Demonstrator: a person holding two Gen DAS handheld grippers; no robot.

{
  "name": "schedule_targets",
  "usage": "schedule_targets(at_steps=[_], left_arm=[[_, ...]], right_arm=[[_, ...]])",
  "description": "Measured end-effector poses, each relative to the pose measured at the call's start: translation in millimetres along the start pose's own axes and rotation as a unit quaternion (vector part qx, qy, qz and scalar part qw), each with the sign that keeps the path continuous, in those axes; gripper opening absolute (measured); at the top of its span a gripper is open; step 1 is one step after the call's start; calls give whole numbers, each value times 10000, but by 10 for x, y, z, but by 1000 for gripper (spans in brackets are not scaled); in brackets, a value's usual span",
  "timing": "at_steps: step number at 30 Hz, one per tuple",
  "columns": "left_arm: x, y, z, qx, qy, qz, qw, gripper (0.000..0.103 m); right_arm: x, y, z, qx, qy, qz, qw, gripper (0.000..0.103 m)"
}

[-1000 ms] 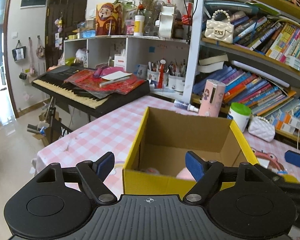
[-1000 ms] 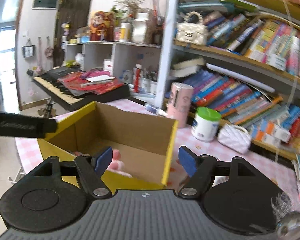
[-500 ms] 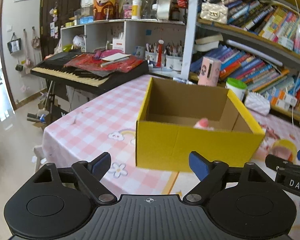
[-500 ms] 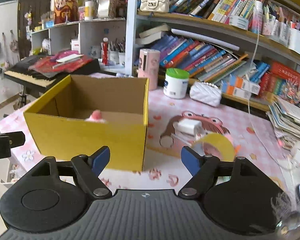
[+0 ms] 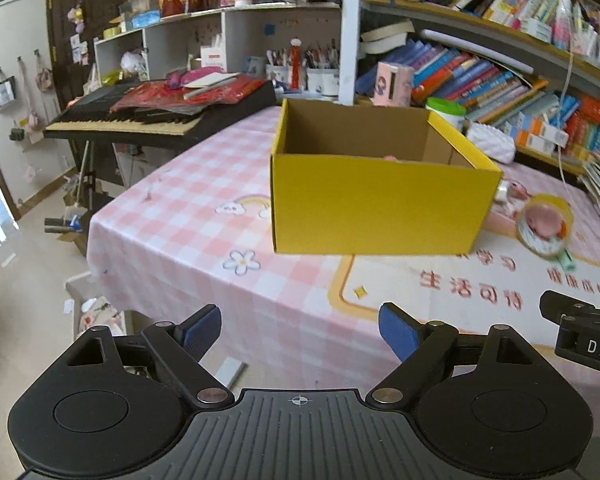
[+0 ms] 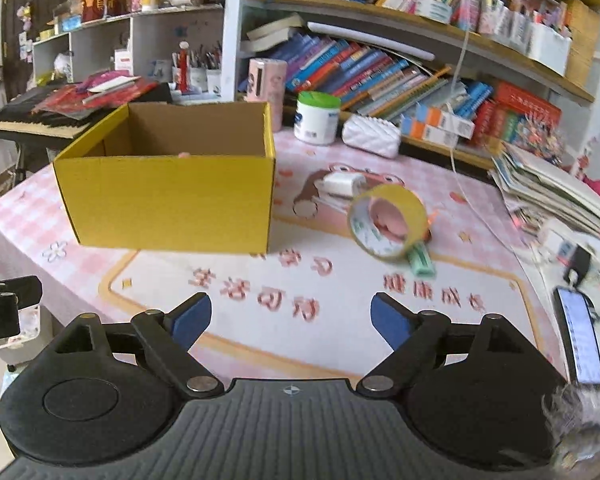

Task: Organize objects
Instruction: 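Withdraw both tools from the box back toward the tape roll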

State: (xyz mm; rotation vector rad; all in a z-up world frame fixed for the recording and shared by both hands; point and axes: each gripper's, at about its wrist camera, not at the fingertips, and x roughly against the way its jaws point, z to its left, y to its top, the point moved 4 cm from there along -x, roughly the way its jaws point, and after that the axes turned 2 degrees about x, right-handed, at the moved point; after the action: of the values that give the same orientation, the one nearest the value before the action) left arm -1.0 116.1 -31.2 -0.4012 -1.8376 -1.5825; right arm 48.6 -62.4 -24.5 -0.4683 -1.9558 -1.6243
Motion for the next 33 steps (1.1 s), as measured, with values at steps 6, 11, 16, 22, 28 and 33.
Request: schedule_targets(at_steps=[6,11,16,22,28,33], left_arm=[[88,-108,-41,-135,-186,32,9997,88],[121,-123,-137,-302,-377,18,9988,88],[126,-102,-250,-486,-545,-9,9973,88],[76,-97,-409,-666,-760,34,9949,88],[22,-85,-582,-776,-914,98,9927,88],[-23,-64,-709,-852,-975,130,9915,88]], right_arm=[[173,-192,-18,-90,-179,110,9997,88],[305,-271,-130,-305,-423,128,9986,90],[360,-328,-287,-568,-661,181,9960,90],[380,-394,-463,-795,-911,241,9924,90],[357,-434,-616,-932,-992,328,9902,90],[307,-427,-731,-985,-1025,365,9892,90]])
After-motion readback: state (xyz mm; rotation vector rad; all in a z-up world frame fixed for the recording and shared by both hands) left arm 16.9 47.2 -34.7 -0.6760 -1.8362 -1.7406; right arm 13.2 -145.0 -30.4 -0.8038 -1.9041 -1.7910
